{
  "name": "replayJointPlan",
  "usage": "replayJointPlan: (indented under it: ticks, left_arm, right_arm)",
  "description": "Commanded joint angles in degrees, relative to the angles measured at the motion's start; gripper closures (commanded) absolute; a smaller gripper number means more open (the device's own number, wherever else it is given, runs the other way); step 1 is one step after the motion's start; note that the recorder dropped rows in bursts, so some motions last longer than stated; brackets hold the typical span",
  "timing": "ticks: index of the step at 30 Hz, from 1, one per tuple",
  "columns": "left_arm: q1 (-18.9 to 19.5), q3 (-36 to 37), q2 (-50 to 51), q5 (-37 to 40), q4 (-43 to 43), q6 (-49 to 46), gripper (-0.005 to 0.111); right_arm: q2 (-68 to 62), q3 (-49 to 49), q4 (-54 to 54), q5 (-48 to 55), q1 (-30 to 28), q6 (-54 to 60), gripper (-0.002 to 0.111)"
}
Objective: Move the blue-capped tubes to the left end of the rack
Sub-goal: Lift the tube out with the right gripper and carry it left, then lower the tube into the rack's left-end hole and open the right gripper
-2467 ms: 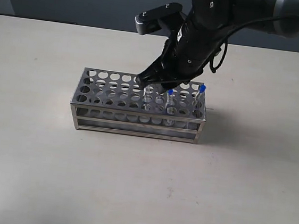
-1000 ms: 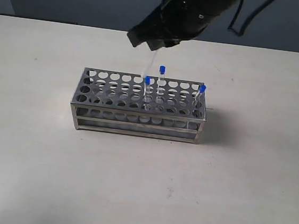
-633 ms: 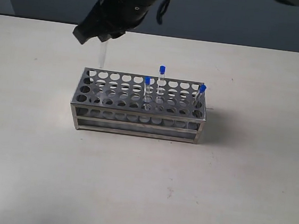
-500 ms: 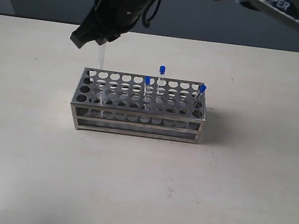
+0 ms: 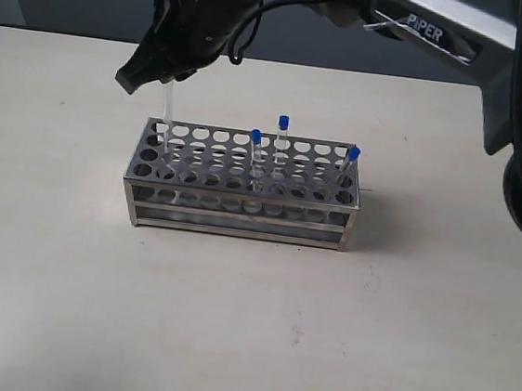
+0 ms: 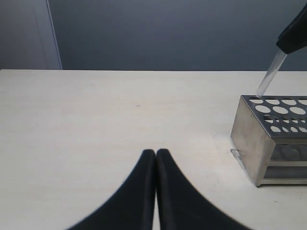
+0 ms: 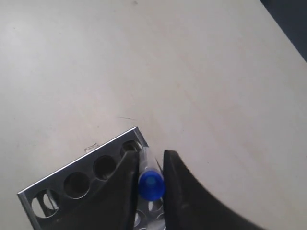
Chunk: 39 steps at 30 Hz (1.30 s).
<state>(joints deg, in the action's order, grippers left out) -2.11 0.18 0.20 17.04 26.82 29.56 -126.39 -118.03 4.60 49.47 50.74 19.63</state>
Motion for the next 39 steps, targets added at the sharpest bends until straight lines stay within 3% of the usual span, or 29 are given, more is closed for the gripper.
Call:
replayJointPlan:
  ticks: [1,20,39]
  left_arm:
    - [-0.29,-0.18,-0.20,-0.35,-0.08,0.03,0.106]
    - [-0.29,-0.18,-0.20,-0.35,-0.19,0.03,0.106]
    - [-0.29,-0.18,-0.20,-0.35,-0.19,0.03,0.106]
  right_arm:
    - [-0.46,-0.06,0.19,0.86,0.43,0.47,0.108]
    - [-2.60,-4.51,-0.53,6.53,1.84,0.34,0.108]
    - [-4.66,-4.51,-0.21,4.00,1.84,-1.44,0.108]
